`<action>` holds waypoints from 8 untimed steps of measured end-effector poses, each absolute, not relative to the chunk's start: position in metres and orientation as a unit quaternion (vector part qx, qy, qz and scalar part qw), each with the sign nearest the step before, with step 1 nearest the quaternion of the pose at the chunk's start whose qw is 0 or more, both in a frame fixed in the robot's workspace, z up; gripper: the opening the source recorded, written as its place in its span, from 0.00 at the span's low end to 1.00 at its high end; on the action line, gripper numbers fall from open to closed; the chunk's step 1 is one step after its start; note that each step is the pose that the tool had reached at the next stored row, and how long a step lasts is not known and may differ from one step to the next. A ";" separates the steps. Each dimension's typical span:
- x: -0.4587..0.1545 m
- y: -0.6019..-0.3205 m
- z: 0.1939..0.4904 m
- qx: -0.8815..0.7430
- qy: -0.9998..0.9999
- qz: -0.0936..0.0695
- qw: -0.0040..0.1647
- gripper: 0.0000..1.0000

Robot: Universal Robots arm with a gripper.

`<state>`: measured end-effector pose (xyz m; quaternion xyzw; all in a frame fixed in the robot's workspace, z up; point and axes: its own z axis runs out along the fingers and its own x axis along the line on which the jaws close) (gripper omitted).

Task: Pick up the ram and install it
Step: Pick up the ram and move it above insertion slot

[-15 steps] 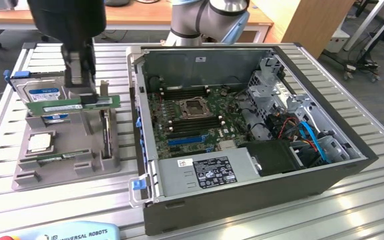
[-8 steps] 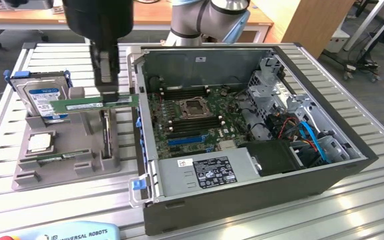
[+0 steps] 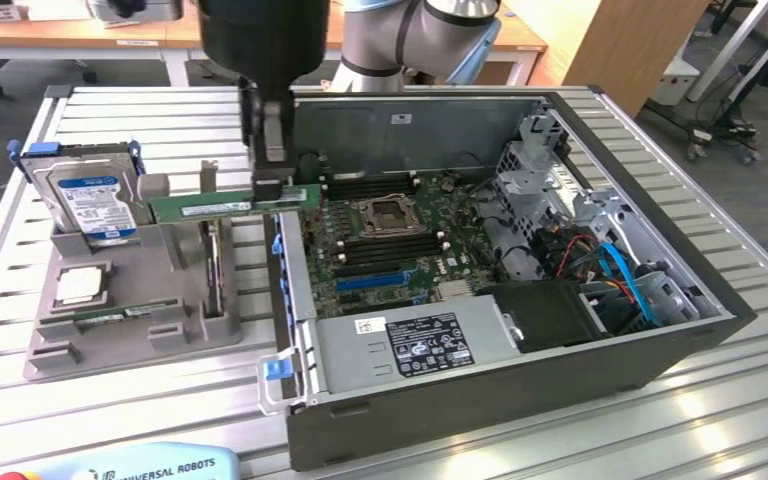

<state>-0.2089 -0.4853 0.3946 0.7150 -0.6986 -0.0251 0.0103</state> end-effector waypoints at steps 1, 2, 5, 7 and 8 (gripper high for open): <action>-0.204 -0.485 0.394 0.715 -0.699 -0.025 0.010 0.12; -0.200 -0.485 0.394 0.715 -0.699 -0.025 0.010 0.12; -0.186 -0.485 0.395 0.715 -0.699 -0.026 0.011 0.12; -0.177 -0.485 0.395 0.715 -0.699 -0.026 0.011 0.12; -0.173 -0.485 0.395 0.715 -0.699 -0.026 0.011 0.12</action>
